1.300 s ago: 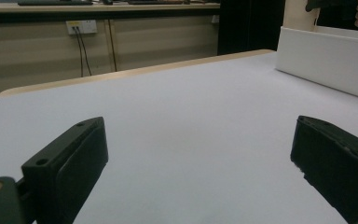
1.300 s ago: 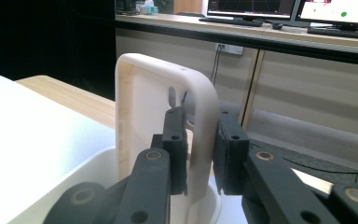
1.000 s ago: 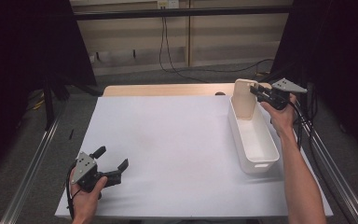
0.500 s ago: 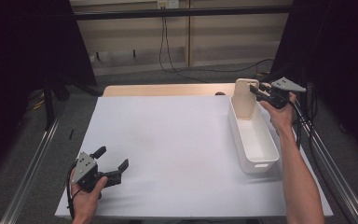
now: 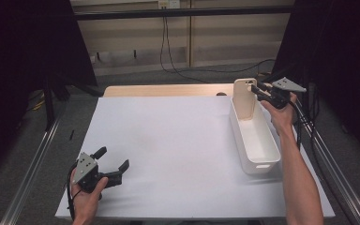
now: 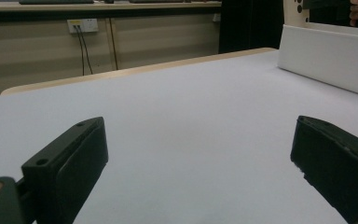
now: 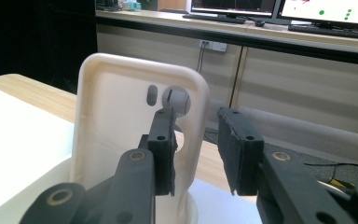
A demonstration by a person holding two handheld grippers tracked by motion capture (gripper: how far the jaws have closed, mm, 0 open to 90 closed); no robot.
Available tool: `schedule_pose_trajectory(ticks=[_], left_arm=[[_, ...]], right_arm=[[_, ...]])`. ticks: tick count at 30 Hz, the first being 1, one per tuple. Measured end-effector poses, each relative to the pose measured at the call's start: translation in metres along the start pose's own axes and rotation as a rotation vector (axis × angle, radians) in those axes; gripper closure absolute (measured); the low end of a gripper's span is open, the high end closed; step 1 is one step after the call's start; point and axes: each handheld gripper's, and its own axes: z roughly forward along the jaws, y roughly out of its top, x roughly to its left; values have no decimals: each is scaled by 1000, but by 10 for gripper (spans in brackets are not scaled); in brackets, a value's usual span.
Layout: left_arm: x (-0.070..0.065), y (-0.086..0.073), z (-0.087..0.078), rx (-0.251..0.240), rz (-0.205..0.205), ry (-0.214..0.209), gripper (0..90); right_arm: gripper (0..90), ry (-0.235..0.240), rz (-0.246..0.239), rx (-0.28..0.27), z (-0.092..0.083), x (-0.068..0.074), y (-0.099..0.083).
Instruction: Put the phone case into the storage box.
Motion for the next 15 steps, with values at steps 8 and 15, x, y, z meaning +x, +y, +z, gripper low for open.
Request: schedule_pose_trajectory(ticks=[8,15], left_arm=[[0,0,0,2,5,-2,39],[0,1,1,-6,-4,2,39]], right_arm=[[640,-1,14,-3,0,1,-1],[606,2,20,-13,-2,1,0]])
